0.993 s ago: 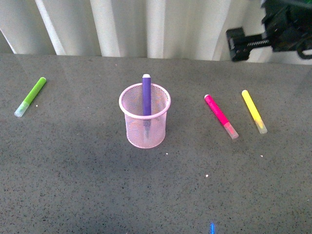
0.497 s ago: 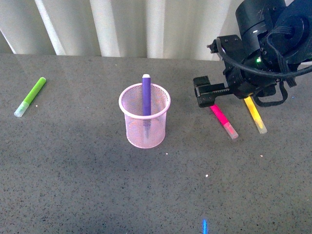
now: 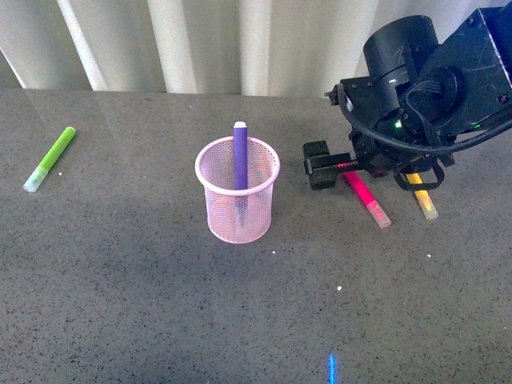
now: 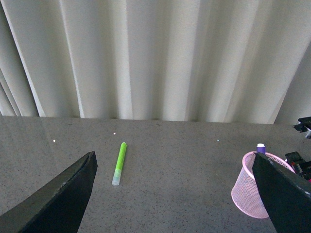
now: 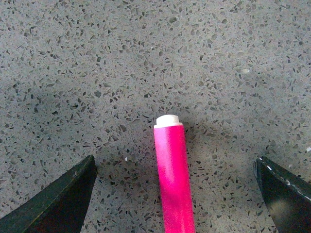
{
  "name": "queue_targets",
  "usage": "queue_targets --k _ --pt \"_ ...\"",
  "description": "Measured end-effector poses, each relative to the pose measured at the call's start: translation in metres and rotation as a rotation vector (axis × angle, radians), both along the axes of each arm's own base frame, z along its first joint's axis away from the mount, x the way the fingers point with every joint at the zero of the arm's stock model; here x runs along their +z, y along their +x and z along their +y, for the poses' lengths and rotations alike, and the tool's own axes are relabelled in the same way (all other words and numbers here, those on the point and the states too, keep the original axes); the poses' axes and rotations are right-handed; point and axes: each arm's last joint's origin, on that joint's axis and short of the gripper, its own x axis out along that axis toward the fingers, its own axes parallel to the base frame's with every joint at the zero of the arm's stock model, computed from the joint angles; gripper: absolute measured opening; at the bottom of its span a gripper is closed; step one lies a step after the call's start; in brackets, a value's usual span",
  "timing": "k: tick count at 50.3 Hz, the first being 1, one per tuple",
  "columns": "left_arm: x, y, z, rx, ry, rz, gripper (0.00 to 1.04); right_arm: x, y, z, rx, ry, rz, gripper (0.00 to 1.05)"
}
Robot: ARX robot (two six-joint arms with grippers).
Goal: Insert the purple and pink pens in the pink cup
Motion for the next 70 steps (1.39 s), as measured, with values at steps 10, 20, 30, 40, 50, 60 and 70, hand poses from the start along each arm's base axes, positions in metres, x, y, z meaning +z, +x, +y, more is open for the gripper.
queue_targets --k 10,20,30,40,50,60,70 --pt "0.000 0.000 0.000 0.000 0.000 0.000 0.98 -0.002 0.002 -0.003 -0.003 0.004 -0.015 0.69" --pt "0.000 0.000 0.000 0.000 0.000 0.000 0.98 -0.002 0.005 -0.011 -0.020 0.003 -0.022 0.38" --pt "0.000 0.000 0.000 0.000 0.000 0.000 0.98 -0.002 0.007 -0.015 -0.030 0.007 -0.033 0.13" --pt "0.000 0.000 0.000 0.000 0.000 0.000 0.98 0.000 0.005 -0.017 -0.049 0.045 -0.073 0.12" --pt "0.000 0.000 0.000 0.000 0.000 0.000 0.98 0.056 -0.012 -0.018 -0.066 0.266 -0.357 0.11" --pt "0.000 0.000 0.000 0.000 0.000 0.000 0.98 0.160 -0.055 -0.005 0.013 0.513 -0.782 0.11" --pt "0.000 0.000 0.000 0.000 0.000 0.000 0.98 0.145 -0.079 0.041 0.098 0.521 -0.858 0.11"
